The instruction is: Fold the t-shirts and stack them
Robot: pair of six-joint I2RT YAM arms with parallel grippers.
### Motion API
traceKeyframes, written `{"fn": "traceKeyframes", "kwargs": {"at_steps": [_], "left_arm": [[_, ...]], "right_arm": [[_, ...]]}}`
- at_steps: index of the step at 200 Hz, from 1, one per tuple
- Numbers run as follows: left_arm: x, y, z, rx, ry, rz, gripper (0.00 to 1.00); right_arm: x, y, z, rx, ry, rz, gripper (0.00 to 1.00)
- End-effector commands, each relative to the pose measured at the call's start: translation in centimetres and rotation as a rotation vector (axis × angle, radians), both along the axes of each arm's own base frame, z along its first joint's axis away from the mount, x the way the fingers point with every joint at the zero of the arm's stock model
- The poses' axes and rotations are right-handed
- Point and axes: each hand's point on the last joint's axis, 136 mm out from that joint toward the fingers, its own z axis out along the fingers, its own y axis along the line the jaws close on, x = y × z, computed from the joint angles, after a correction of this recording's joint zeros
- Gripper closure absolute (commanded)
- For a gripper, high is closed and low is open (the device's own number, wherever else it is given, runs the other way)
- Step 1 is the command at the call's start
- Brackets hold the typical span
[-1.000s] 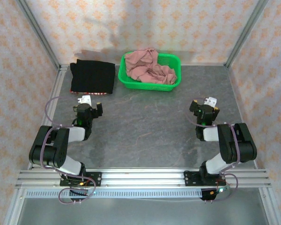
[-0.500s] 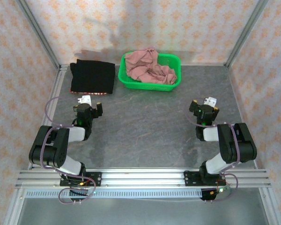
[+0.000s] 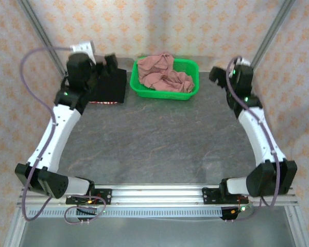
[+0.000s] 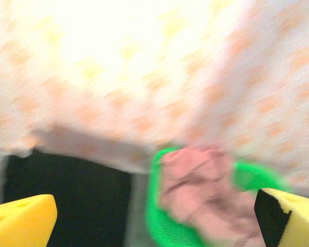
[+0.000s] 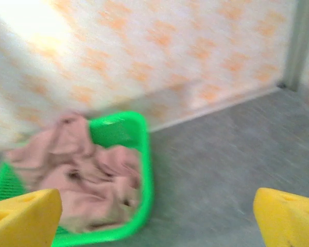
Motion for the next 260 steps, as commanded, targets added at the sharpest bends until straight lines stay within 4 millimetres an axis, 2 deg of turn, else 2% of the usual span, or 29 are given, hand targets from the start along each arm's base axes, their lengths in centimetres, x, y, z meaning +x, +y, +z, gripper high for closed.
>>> {"fn": "traceKeyframes", "kwargs": {"at_steps": [1, 19, 50, 87, 100, 112, 147, 165, 184, 190, 205, 223, 260], "left_arm": [[0.1, -5.6, -11.2, -0.053, 0.51, -0.102, 0.0], [2.3, -9.6, -12.7, -0.049, 0.573, -0.167, 0.0], [5.7, -14.1, -16.1, -0.056, 0.66, -0.233, 0.0], [8.5, -17.1, -19.9, -0.117, 0.649, -0.243, 0.0], [9.1, -18.0, -20.8, -0.124, 0.663, -0.243, 0.0], [9.5, -18.7, -21.2, -0.118, 0.667, -0.248, 0.01], [10.7, -19.7, -23.3, -0.15, 0.7, -0.217, 0.01], [11.3, -20.9, -24.5, -0.187, 0.703, -0.224, 0.02], [11.8, -22.4, -25.8, -0.21, 0.71, -0.234, 0.03], [11.8, -22.7, -26.3, -0.206, 0.717, -0.229, 0.03], [12.1, -22.9, -27.6, -0.199, 0.737, -0.203, 0.04], [12.1, -22.5, -29.1, -0.181, 0.761, -0.16, 0.05], [11.0, -20.2, -32.9, -0.128, 0.851, 0.001, 0.06]], "right_arm": [[-1.6, 3.3, -13.9, 0.179, 0.582, 0.086, 0.09], [2.4, 4.5, -15.8, 0.231, 0.628, 0.109, 0.15], [6.7, 4.3, -18.0, 0.228, 0.646, 0.093, 0.17], [9.7, 4.8, -20.8, 0.297, 0.625, 0.086, 0.25], [10.1, 4.6, -21.8, 0.304, 0.637, 0.061, 0.32], [10.3, 4.5, -22.6, 0.34, 0.636, 0.049, 0.44], [9.0, 4.8, -24.3, 0.391, 0.629, 0.032, 0.7], [8.5, 5.3, -25.0, 0.427, 0.63, 0.044, 0.77], [7.9, 5.3, -24.6, 0.458, 0.625, 0.025, 0.94], [7.5, 5.2, -23.8, 0.463, 0.618, 0.013, 0.96], [5.6, 5.9, -22.0, 0.461, 0.597, 0.023, 0.97], [2.1, 7.0, -20.8, 0.423, 0.629, 0.053, 0.99], [-5.3, 9.1, -21.7, 0.498, 0.678, 0.08, 1.0]]}}
